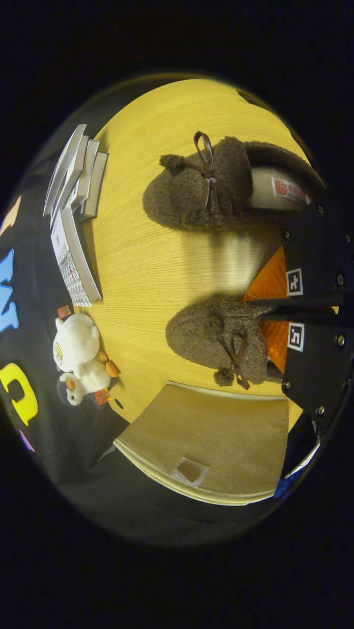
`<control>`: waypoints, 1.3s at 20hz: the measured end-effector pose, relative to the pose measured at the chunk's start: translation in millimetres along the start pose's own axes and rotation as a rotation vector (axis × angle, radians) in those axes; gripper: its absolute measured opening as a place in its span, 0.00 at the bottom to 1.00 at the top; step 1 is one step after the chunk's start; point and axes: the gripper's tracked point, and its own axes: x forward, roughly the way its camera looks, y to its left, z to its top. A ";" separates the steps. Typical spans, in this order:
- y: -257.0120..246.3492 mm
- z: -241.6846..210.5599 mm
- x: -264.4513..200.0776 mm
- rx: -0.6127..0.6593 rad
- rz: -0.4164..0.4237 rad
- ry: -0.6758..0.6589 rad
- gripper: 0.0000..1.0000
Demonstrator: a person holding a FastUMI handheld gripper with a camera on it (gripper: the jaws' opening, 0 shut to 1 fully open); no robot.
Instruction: Open the storage box then place both shoes into the box .Put the left shoe in first, then the right shoe, with the right side of both shoes facing outward in a uniform manner.
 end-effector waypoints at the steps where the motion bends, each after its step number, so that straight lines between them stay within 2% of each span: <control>1: 5.4 6.0 -5.6 0.023 0.014 -0.010 0.06; 7: 49.4 50.8 -51.8 0.183 0.121 -0.071 0.06; 10: 78.7 74.4 -74.6 0.215 0.153 -0.109 0.06; 14: 133.4 96.3 -90.4 0.195 0.221 -0.141 0.05; 20: 214.6 94.9 -64.8 0.157 0.287 -0.141 0.06; 26: 256.2 66.3 -12.4 0.108 0.247 -0.097 0.06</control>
